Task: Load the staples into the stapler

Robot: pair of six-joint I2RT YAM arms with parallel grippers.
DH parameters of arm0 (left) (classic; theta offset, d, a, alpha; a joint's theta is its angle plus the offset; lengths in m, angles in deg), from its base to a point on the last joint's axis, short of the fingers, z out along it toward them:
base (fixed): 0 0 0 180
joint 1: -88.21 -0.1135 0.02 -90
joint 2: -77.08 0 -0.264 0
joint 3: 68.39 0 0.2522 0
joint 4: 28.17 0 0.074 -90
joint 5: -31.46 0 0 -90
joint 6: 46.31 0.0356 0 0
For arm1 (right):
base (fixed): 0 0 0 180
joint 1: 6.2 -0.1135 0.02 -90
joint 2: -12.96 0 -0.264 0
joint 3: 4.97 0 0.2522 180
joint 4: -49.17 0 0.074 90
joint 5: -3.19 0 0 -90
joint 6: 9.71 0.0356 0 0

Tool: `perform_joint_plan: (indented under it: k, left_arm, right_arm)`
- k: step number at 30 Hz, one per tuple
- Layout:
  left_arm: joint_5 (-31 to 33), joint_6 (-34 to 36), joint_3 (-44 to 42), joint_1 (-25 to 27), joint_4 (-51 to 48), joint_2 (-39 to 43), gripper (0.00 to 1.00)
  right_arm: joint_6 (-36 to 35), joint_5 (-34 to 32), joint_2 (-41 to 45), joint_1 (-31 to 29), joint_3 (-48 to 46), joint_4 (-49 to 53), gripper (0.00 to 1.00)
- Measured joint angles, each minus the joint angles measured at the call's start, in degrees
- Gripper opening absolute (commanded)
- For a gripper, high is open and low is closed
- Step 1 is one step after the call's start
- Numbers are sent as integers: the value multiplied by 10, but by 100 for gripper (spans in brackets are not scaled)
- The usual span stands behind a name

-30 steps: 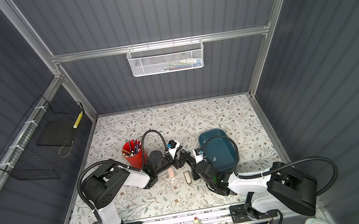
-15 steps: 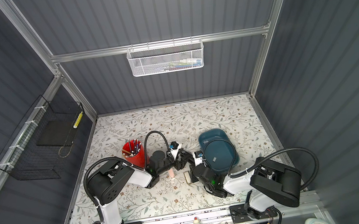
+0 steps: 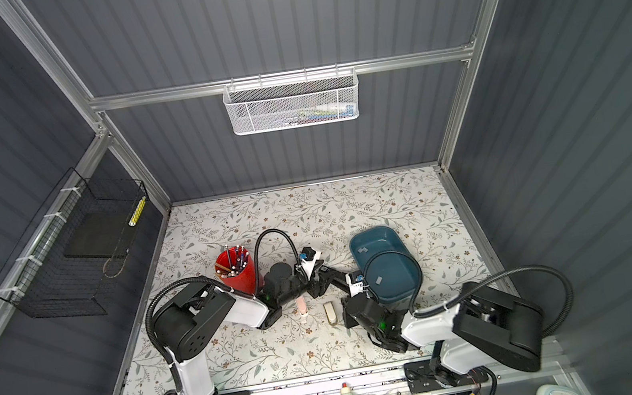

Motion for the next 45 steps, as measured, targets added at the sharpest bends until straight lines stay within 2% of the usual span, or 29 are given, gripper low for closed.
perform_joint_plan:
  k: [4,8,21,34,37,45]
  left_arm:
    - [7,0,4,0,-21,29,66]
    - [8,0,17,0,-29,39,65]
    - [-12,0,35,0,-45,15,65]
    - [-33,0,65,2,-68,-11,65]
    - [-35,0,71,6,-71,-21,65]
    - [-37,0,76,10,-74,-48,64]
  right_arm:
    - [-14,-19,120,0,27,69,32]
    - [-17,-53,163,3,49,118,32]
    - [-14,-66,26,33,101,169,27]
    - [0,-64,1,56,106,152,25]
    - [8,-62,-21,57,103,135,24]
    - [52,-69,-84,61,76,14,18]
